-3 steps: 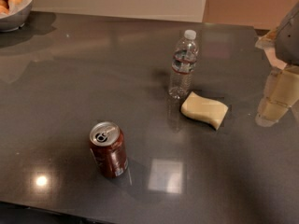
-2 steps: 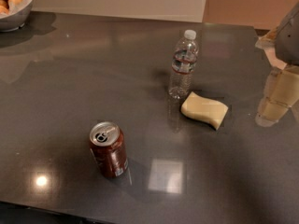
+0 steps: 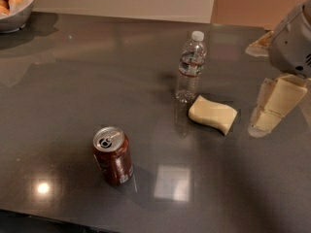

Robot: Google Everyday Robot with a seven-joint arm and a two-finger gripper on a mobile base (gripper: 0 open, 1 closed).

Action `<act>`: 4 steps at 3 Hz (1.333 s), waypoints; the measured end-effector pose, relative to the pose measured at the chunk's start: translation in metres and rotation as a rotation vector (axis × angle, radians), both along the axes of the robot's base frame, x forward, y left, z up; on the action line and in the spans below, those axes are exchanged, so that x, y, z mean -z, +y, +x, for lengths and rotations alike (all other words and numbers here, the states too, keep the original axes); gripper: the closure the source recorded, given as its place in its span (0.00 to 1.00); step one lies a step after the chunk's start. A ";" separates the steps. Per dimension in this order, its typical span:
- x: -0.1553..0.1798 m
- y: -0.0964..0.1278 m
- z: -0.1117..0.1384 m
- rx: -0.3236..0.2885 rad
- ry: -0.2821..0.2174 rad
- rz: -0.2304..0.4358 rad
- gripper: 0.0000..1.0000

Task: Pick coke can

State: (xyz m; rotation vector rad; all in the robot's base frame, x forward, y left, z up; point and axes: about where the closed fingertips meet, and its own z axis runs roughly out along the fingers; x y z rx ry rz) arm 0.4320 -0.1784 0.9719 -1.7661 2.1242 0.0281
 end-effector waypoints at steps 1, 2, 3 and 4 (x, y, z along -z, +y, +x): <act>0.010 0.038 -0.009 -0.083 -0.001 0.082 0.00; 0.024 0.082 -0.018 -0.172 0.012 0.159 0.00; 0.038 0.122 -0.028 -0.244 0.021 0.216 0.00; 0.050 0.160 -0.041 -0.304 0.022 0.266 0.00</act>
Offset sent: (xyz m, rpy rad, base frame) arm -0.0280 0.1319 -0.0442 0.2558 0.0402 0.2770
